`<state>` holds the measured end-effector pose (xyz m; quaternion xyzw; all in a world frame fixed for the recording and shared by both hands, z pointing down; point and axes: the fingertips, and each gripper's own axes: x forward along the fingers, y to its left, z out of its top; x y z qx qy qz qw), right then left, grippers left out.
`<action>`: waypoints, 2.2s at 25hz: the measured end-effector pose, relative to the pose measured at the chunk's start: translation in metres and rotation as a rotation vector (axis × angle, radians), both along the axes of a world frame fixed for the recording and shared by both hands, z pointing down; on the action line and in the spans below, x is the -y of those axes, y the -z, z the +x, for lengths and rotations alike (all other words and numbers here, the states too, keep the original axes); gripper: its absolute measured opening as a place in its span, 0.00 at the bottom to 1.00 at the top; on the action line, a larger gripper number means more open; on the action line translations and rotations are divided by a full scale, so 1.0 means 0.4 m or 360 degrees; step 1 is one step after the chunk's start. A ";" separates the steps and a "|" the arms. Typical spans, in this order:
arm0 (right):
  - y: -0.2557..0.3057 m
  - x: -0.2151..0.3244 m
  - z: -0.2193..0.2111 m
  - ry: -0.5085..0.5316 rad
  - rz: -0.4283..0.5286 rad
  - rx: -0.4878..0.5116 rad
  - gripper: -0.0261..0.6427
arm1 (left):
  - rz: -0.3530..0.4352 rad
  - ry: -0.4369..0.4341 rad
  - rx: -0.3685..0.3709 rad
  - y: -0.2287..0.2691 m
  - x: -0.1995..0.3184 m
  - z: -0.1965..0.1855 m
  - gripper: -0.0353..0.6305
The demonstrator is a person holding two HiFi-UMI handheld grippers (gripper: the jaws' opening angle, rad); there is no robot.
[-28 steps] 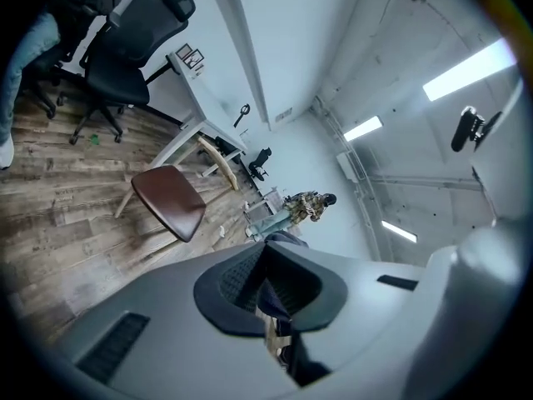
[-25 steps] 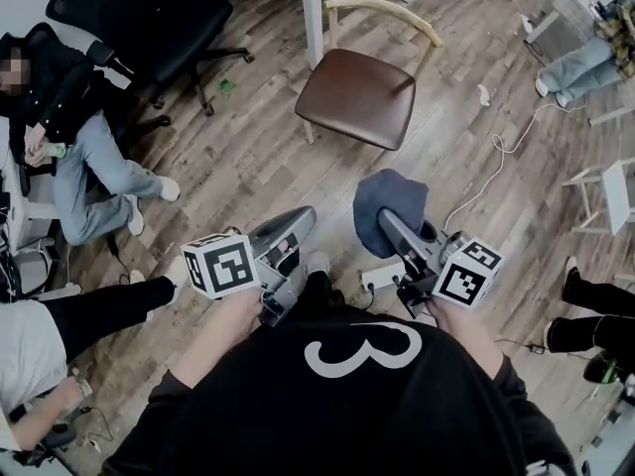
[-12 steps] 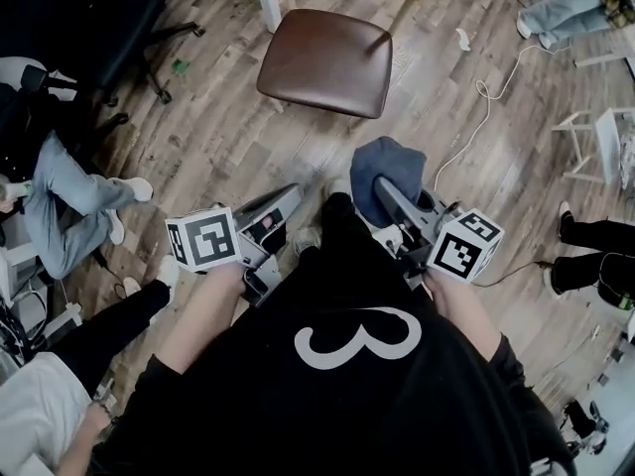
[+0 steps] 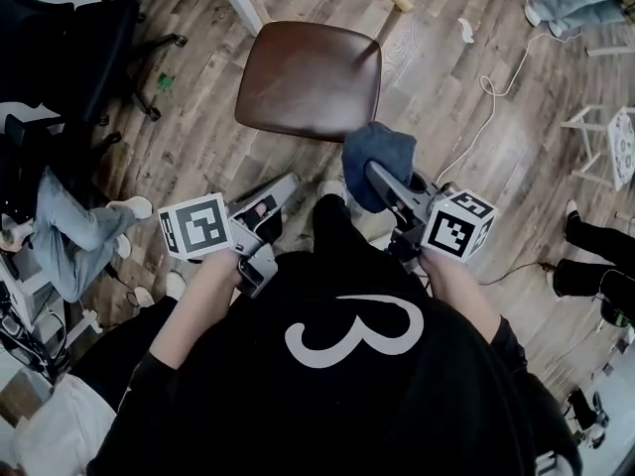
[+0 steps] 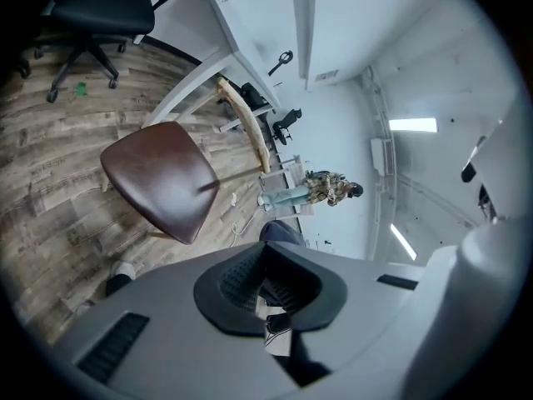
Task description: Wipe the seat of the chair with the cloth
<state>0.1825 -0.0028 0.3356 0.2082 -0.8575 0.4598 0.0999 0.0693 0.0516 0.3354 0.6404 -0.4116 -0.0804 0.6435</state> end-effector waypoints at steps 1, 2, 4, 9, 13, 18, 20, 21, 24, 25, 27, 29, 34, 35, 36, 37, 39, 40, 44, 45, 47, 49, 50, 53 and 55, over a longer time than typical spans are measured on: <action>-0.009 0.028 0.003 -0.0003 -0.0013 -0.0006 0.11 | 0.0010 -0.0003 -0.0009 0.003 0.031 0.005 0.07; -0.017 0.054 0.006 -0.0007 -0.0023 -0.0013 0.11 | 0.0018 -0.0011 -0.0010 0.003 0.058 0.009 0.07; -0.035 0.096 0.003 -0.0020 -0.0033 -0.0023 0.11 | 0.0004 -0.0026 0.0005 -0.016 0.097 0.006 0.07; -0.095 0.168 -0.020 -0.0042 -0.0078 -0.0079 0.11 | -0.0074 -0.0013 -0.0007 -0.088 0.181 -0.033 0.07; -0.144 0.205 -0.063 -0.0013 -0.0093 -0.0134 0.11 | -0.0138 -0.0038 -0.0033 -0.149 0.241 -0.076 0.07; -0.200 0.253 -0.142 -0.0080 -0.0147 -0.0169 0.11 | -0.0223 -0.0193 -0.0026 -0.244 0.287 -0.127 0.07; -0.216 0.277 -0.177 -0.0110 -0.0151 -0.0190 0.11 | -0.0247 -0.0273 -0.0023 -0.269 0.306 -0.148 0.07; -0.225 0.289 -0.196 -0.0115 -0.0153 -0.0201 0.11 | -0.0261 -0.0300 -0.0017 -0.281 0.318 -0.163 0.07; -0.252 0.324 -0.261 -0.0117 -0.0164 -0.0225 0.11 | -0.0312 -0.0331 0.0003 -0.319 0.359 -0.219 0.07; -0.259 0.334 -0.285 -0.0116 -0.0165 -0.0227 0.11 | -0.0325 -0.0334 0.0005 -0.330 0.372 -0.239 0.07; -0.271 0.358 -0.330 -0.0109 -0.0156 -0.0236 0.11 | -0.0347 -0.0341 -0.0012 -0.350 0.398 -0.273 0.07; -0.283 0.387 -0.371 -0.0100 -0.0142 -0.0245 0.11 | -0.0367 -0.0333 -0.0046 -0.370 0.423 -0.302 0.07; -0.309 0.479 -0.450 -0.0091 -0.0096 -0.0252 0.11 | -0.0408 -0.0267 -0.0083 -0.437 0.471 -0.368 0.07; -0.317 0.496 -0.465 -0.0089 -0.0092 -0.0254 0.11 | -0.0420 -0.0257 -0.0085 -0.455 0.477 -0.379 0.07; -0.326 0.512 -0.478 -0.0087 -0.0089 -0.0256 0.11 | -0.0432 -0.0247 -0.0086 -0.472 0.482 -0.390 0.07; -0.337 0.525 -0.492 -0.0085 -0.0089 -0.0258 0.11 | -0.0444 -0.0237 -0.0087 -0.489 0.487 -0.399 0.07; -0.365 0.544 -0.521 -0.0079 -0.0095 -0.0261 0.11 | -0.0466 -0.0210 -0.0080 -0.521 0.494 -0.424 0.07; -0.380 0.553 -0.537 -0.0077 -0.0098 -0.0262 0.11 | -0.0472 -0.0195 -0.0070 -0.536 0.498 -0.439 0.07; -0.434 0.589 -0.591 -0.0084 -0.0120 -0.0265 0.11 | -0.0481 -0.0116 -0.0055 -0.589 0.519 -0.503 0.07; -0.446 0.596 -0.602 -0.0081 -0.0126 -0.0265 0.11 | -0.0486 -0.0096 -0.0056 -0.601 0.523 -0.516 0.07; -0.471 0.607 -0.627 -0.0070 -0.0131 -0.0268 0.11 | -0.0493 -0.0063 -0.0057 -0.625 0.531 -0.542 0.07; -0.496 0.617 -0.658 -0.0062 -0.0136 -0.0263 0.11 | -0.0508 -0.0034 -0.0064 -0.648 0.535 -0.566 0.07; -0.508 0.620 -0.675 -0.0059 -0.0140 -0.0256 0.11 | -0.0524 -0.0013 -0.0072 -0.659 0.533 -0.577 0.07; -0.537 0.627 -0.716 -0.0050 -0.0151 -0.0234 0.11 | -0.0572 0.0036 -0.0099 -0.691 0.521 -0.595 0.07; -0.557 0.639 -0.735 -0.0061 -0.0153 -0.0229 0.11 | -0.0585 0.0021 -0.0090 -0.711 0.514 -0.599 0.07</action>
